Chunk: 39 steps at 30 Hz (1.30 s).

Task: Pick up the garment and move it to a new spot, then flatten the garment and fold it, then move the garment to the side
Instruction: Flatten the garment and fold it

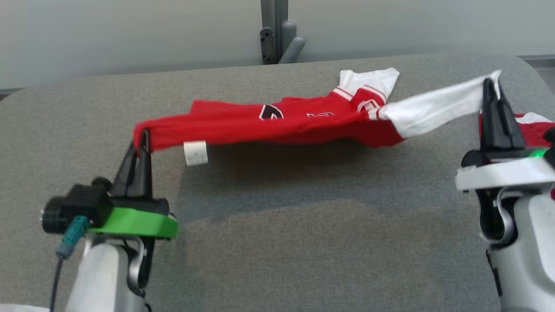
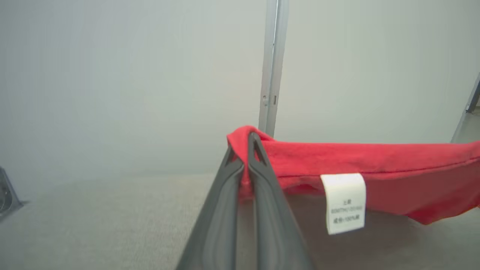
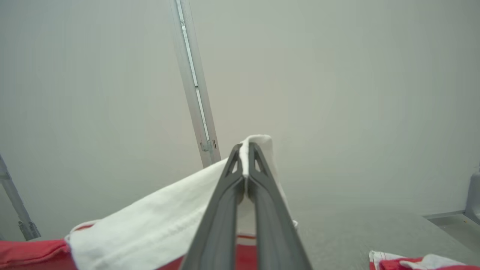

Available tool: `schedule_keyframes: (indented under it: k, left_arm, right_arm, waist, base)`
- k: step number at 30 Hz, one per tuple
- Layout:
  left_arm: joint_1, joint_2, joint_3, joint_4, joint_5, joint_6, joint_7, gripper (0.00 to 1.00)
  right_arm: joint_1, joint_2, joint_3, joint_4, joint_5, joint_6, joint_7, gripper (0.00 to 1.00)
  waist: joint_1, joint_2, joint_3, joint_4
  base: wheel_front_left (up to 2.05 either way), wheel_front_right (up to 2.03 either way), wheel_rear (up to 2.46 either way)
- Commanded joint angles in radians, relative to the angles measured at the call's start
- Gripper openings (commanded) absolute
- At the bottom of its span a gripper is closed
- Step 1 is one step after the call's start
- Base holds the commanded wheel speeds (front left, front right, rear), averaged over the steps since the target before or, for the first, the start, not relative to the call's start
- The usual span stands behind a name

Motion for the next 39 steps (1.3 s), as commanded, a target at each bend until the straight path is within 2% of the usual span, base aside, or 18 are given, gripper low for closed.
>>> schedule_keyframes:
  k: [1,6,8,10,17,24,28,33,36,39]
  left_arm:
    - [-0.059,0.032,0.020,-0.032,0.016,-0.010,0.000,0.00]
    - [-0.226,0.135,0.024,-0.106,0.044,-0.024,0.000,0.00]
    - [-0.259,0.155,0.022,-0.103,0.038,-0.026,0.000,0.00]
    - [-0.331,0.203,0.016,-0.099,0.028,-0.027,0.006,0.00]
    - [-0.516,0.294,-0.026,-0.041,-0.016,-0.028,0.098,0.00]
    - [-0.695,0.286,-0.093,0.111,-0.020,-0.028,0.144,0.00]
    - [-0.883,0.293,-0.117,0.221,0.018,-0.028,0.100,0.00]
    - [-1.114,0.313,-0.136,0.334,0.070,-0.024,0.037,0.00]
    - [-1.180,0.307,-0.136,0.408,0.076,-0.022,0.009,0.00]
    - [-1.127,0.299,-0.142,0.462,0.059,-0.024,0.000,0.00]
  right_arm:
    - [-0.047,-0.023,0.003,-0.041,0.027,-0.001,-0.003,0.00]
    - [-0.193,-0.087,0.014,-0.136,0.095,-0.001,-0.003,0.00]
    - [-0.221,-0.101,0.025,-0.148,0.103,-0.001,-0.003,0.00]
    - [-0.270,-0.125,0.044,-0.160,0.115,-0.001,-0.003,0.00]
    - [-0.440,-0.198,0.109,-0.103,0.145,-0.001,0.025,0.00]
    - [-0.671,-0.248,0.203,0.045,0.099,-0.001,0.065,0.00]
    - [-0.887,-0.258,0.196,0.180,0.044,-0.001,0.051,0.00]
    - [-1.130,-0.279,0.168,0.302,-0.041,-0.002,0.015,0.00]
    - [-1.181,-0.287,0.139,0.347,-0.039,-0.002,-0.001,0.00]
    - [-1.111,-0.288,0.148,0.340,-0.015,-0.002,-0.002,0.00]
  waist:
    - [0.0000,0.0000,-0.045,0.003]
    - [0.0000,0.0000,-0.087,0.008]
    - [0.0000,0.0000,-0.091,0.010]
    - [0.0000,0.0000,-0.093,0.010]
    - [0.0000,0.0000,0.017,0.016]
    - [0.0000,0.0000,0.256,0.018]
    - [0.0000,0.0000,0.377,0.015]
    - [0.0000,0.0000,0.448,0.005]
    - [0.0000,0.0000,0.456,-0.002]
    - [0.0000,0.0000,0.460,-0.010]
  base:
    - [0.00,0.00,0.00]
    - [0.00,0.00,0.00]
    - [0.00,0.00,0.00]
    - [0.00,0.00,0.00]
    - [0.00,0.00,0.00]
    - [0.00,0.00,0.00]
    - [0.00,0.00,0.00]
    - [0.00,0.00,0.00]
    - [0.00,0.00,0.00]
    - [0.00,0.00,0.00]
